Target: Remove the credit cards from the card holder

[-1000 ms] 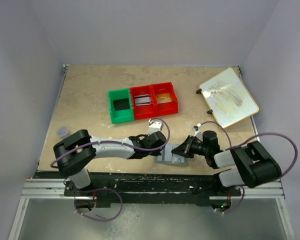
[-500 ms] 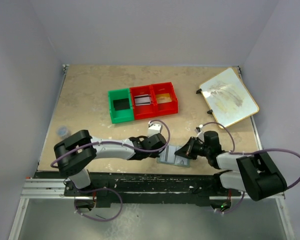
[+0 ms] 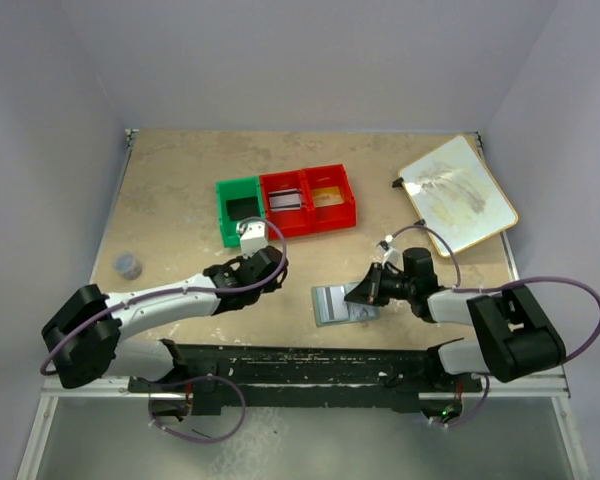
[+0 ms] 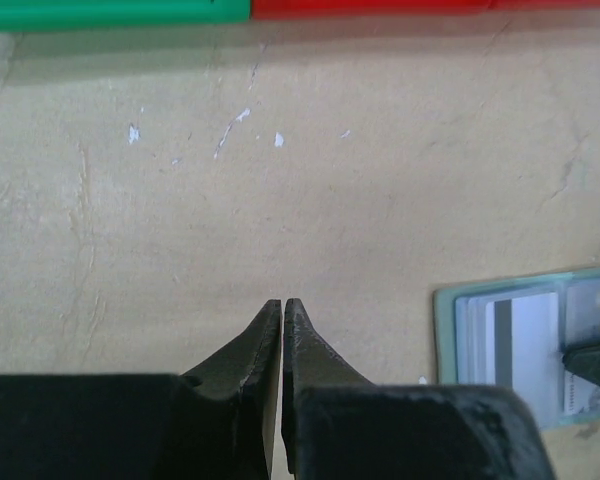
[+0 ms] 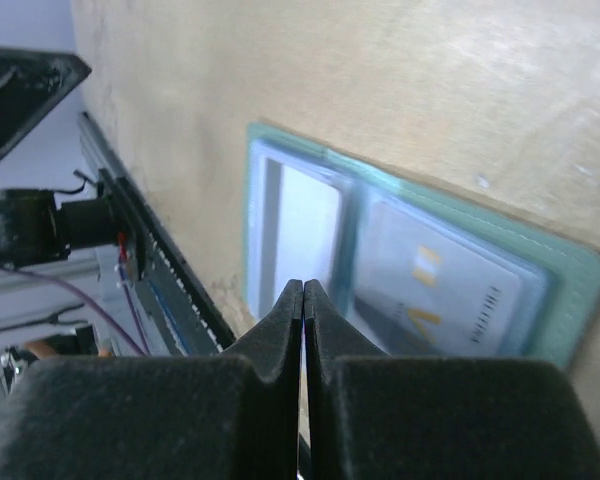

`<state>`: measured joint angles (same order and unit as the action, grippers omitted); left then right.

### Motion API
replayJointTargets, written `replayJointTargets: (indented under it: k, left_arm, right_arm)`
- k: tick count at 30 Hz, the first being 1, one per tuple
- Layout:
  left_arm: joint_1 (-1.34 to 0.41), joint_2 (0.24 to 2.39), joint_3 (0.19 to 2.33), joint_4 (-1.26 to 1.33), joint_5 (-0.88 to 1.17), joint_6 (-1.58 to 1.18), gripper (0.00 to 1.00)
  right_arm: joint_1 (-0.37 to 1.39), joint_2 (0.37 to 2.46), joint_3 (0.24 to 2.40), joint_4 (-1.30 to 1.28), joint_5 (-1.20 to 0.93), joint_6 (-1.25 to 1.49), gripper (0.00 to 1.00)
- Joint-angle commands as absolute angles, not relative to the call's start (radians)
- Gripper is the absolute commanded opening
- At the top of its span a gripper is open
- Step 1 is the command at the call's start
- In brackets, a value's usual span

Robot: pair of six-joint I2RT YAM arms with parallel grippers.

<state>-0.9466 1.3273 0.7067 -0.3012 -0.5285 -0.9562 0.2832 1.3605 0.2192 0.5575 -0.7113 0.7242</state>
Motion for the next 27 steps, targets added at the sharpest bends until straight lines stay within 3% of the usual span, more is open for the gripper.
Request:
replayJointTargets:
  k: [1,7,12,15,22,27]
  left_arm:
    - [-0.935,1.321,0.791,-0.3,-0.603,-0.884,0.01]
    - [-0.907,1.431,0.942,-0.355,-0.658,-0.758,0.0]
    - [-0.893,1.419,0.932,-0.319,-0.598,-0.712,0.0]
    - [-0.892,1.406,0.907,-0.304,-0.584,-0.71,0.05]
    - [-0.893,1.402,0.891,-0.285,-0.499,-0.729,0.1]
    - [-0.895,1.435,0.886,-0.155,-0.261,-0.7,0.1]
  right_arm:
    - [0.294,1.348,0.298,0.561,-0.862,0.604,0.0]
    - [0.293,1.358,0.418,0.341,-0.792,0.499,0.04]
    - [0.293,1.303,0.383,0.324,-0.707,0.577,0.24]
    - [0.293,1.288,0.372,0.282,-0.685,0.587,0.29]
    - [0.293,1.262,0.304,0.322,-0.729,0.631,0.32]
    - [0.293,1.308,0.256,0.455,-0.796,0.713,0.28]
